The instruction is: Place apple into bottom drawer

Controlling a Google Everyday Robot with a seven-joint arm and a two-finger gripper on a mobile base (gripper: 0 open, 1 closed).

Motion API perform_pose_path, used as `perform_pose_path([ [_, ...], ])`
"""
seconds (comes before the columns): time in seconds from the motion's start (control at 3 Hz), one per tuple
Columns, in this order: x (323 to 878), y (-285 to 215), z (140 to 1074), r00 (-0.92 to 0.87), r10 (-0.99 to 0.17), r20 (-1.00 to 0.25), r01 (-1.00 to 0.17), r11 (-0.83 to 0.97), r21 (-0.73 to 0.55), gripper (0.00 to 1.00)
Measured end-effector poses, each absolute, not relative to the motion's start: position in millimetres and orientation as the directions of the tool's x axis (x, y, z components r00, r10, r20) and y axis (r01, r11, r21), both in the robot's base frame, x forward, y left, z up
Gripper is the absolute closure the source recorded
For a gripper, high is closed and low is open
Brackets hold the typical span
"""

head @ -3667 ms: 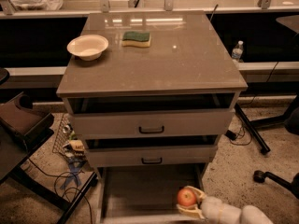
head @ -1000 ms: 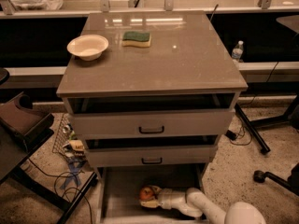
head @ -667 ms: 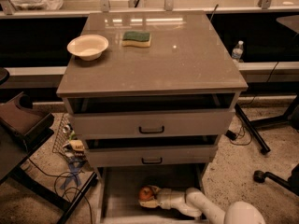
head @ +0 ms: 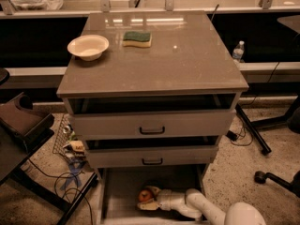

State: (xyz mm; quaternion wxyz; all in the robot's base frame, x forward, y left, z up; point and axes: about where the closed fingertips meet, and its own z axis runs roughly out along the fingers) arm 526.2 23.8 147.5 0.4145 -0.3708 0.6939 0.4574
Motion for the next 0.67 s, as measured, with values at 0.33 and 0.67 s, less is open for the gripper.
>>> perform_pose_path([
  [0.33, 525.7, 25.2, 147.5, -0.382, -0.135, -0.914, -0.894, 0.305, 0.328, 0.00],
  [0.67, 525.7, 25.2, 147.5, -0.382, -0.135, -0.914, -0.894, 0.305, 0.328, 0.00],
])
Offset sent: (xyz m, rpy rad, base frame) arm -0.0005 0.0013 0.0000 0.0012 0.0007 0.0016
